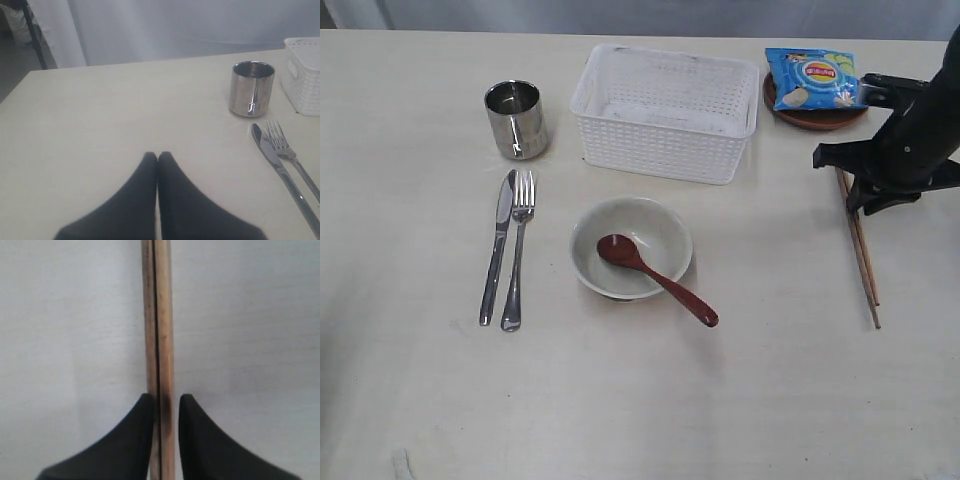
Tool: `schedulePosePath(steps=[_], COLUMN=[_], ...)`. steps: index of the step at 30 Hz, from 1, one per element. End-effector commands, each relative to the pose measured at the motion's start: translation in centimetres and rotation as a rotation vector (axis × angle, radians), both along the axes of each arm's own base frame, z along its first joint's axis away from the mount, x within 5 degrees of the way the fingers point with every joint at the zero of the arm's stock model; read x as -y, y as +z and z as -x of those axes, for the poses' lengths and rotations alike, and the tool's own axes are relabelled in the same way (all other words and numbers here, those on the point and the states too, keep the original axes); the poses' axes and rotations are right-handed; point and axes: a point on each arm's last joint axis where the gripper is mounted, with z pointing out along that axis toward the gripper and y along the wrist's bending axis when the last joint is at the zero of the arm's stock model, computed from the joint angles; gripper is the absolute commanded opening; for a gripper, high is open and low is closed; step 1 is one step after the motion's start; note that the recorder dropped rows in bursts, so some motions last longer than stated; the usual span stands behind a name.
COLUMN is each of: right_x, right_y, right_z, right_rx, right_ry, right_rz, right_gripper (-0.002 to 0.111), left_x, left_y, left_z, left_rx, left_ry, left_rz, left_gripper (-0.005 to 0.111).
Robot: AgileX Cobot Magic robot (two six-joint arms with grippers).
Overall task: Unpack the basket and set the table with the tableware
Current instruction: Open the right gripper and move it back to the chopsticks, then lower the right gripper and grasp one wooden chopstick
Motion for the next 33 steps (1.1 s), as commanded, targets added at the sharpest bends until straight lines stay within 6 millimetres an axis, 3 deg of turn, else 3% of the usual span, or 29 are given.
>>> schedulePosePath(steps=[1, 7, 16, 18, 21, 33], right_x=[0.3, 0.4, 0.3, 0.3, 0.3, -0.1], right_y=[-0.5, -1.7, -1.9, -1.9, -1.9, 1.0], right_z=[-0.2, -0.3, -0.3, -0.2, -0.2, -0.1], right_rx=[0.011, -0.008, -0.012, -0.021, -0.030, 0.038], right_ry=[-0.003, 0.027, 0.024, 0.025, 0.026, 0.008], right_rz=[0.007, 0.022, 0.018, 0.017, 0.016, -0.024], right_gripper=[0.019, 0.019, 0.018, 0.016, 0.003, 0.000], left_x=[0.0, 0.0, 0.0, 0.0, 0.0, 0.0], left_y=[0.0, 0.0, 0.0, 0.0, 0.0, 0.0], left_z=[0.0, 0.0, 0.0, 0.0, 0.0, 0.0], left_rx=[0.002, 0.002, 0.002, 0.002, 0.002, 0.002], left_ry=[-0.005, -0.005, -0.005, -0.005, -0.005, -0.005], left_rz=[0.005, 0.005, 0.005, 0.005, 0.005, 0.005], left_gripper=[0.000, 0.000, 0.000, 0.000, 0.000, 0.000])
